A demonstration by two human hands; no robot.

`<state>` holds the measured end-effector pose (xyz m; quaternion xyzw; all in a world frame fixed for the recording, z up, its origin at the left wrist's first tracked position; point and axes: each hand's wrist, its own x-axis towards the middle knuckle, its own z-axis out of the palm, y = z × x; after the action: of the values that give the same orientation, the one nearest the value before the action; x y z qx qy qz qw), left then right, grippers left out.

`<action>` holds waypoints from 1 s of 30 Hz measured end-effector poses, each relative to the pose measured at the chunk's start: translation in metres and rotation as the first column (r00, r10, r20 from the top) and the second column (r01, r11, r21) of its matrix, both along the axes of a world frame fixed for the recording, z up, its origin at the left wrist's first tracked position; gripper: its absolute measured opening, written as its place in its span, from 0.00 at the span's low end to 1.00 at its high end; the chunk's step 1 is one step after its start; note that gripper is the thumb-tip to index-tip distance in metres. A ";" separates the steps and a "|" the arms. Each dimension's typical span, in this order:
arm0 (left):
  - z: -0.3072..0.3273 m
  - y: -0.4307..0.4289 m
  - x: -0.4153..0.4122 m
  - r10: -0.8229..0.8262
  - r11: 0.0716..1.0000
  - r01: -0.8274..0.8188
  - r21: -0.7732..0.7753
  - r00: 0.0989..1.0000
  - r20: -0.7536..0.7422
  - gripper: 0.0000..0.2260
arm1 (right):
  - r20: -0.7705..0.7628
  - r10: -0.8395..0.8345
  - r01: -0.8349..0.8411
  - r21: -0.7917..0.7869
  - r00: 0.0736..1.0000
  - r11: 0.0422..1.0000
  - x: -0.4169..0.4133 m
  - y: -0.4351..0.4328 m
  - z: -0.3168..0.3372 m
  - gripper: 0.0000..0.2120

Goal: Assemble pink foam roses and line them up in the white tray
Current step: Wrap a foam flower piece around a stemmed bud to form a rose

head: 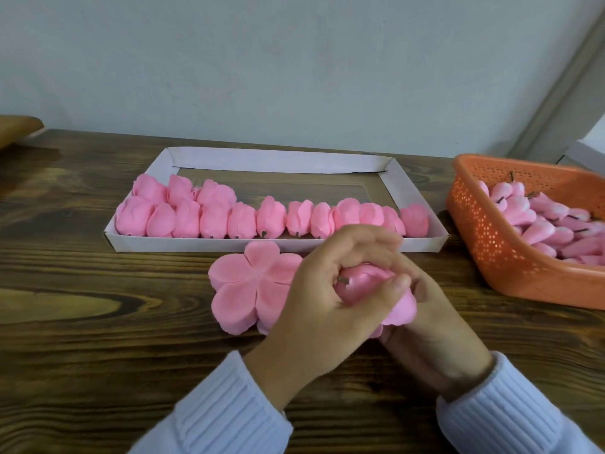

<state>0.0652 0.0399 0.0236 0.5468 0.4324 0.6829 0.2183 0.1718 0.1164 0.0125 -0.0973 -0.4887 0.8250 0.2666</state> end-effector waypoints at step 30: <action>-0.015 0.005 -0.008 0.402 0.899 -0.431 -0.072 0.880 -0.252 0.23 | -0.182 -0.523 0.435 0.799 0.833 0.416 0.000 -0.009 0.011 0.06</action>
<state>0.0574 0.0452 0.0085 0.5017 0.6046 0.6168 0.0485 0.1720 0.1073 0.0236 -0.1380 -0.7745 0.3878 0.4804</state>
